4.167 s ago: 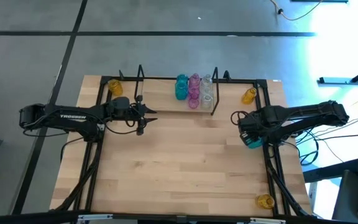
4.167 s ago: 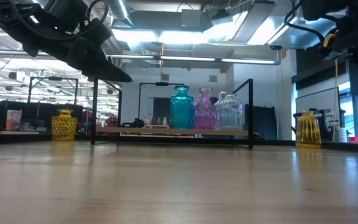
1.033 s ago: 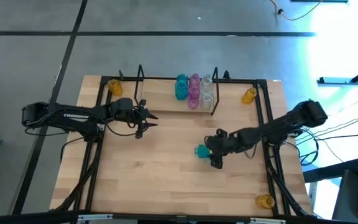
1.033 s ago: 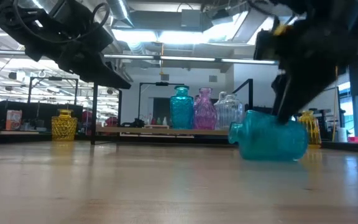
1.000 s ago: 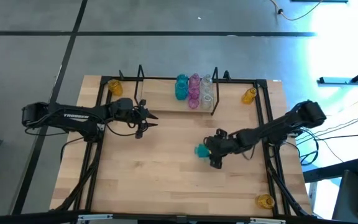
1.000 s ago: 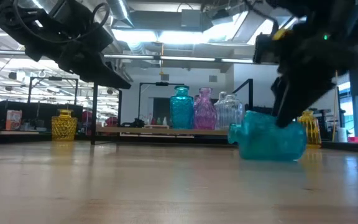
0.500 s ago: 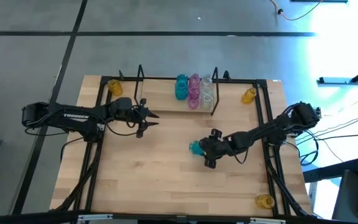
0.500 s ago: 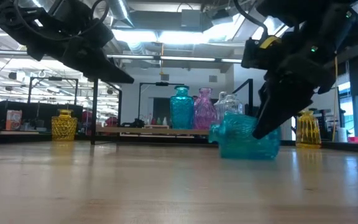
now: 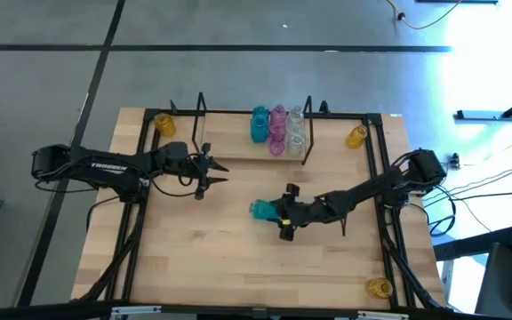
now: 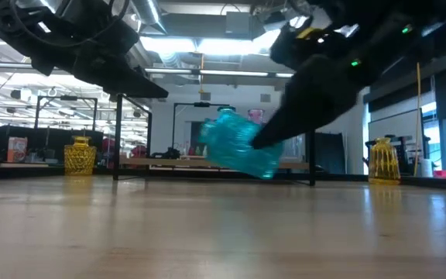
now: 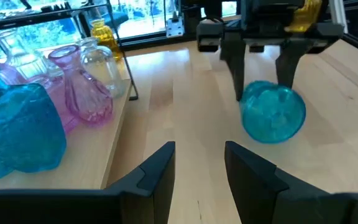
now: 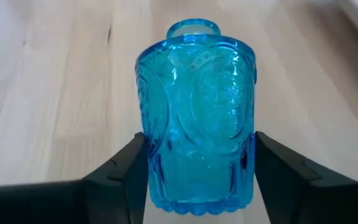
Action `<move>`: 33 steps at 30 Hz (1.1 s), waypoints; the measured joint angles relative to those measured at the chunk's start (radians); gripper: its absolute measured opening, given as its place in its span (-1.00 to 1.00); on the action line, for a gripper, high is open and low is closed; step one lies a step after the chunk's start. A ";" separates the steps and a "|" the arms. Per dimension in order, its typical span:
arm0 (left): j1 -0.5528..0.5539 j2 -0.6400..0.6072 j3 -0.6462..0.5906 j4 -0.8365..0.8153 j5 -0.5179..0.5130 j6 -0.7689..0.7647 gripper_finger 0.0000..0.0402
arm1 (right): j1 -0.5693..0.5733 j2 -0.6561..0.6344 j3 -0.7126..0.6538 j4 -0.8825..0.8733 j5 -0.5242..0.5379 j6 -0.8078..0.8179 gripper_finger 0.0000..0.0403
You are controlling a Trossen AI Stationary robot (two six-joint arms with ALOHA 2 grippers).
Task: Sort vases onto shelf
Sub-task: Put the blue vase on the shelf aligned with the other blue vases
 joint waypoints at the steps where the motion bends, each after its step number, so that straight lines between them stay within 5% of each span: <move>1: -0.004 0.000 -0.004 0.009 -0.001 0.000 -0.34 | -0.009 0.017 0.000 0.046 -0.002 -0.022 0.03; 14: -0.020 0.020 -0.025 0.026 -0.005 -0.009 -0.34 | -0.092 0.243 0.002 0.575 -0.070 -0.190 0.01; 21: -0.041 0.069 -0.026 0.045 -0.054 -0.031 -0.27 | -0.090 0.242 0.002 0.585 -0.062 -0.192 0.01; 33: -0.094 0.075 -0.026 0.093 -0.056 -0.024 0.23 | -0.062 0.144 0.002 0.544 -0.014 -0.242 -0.01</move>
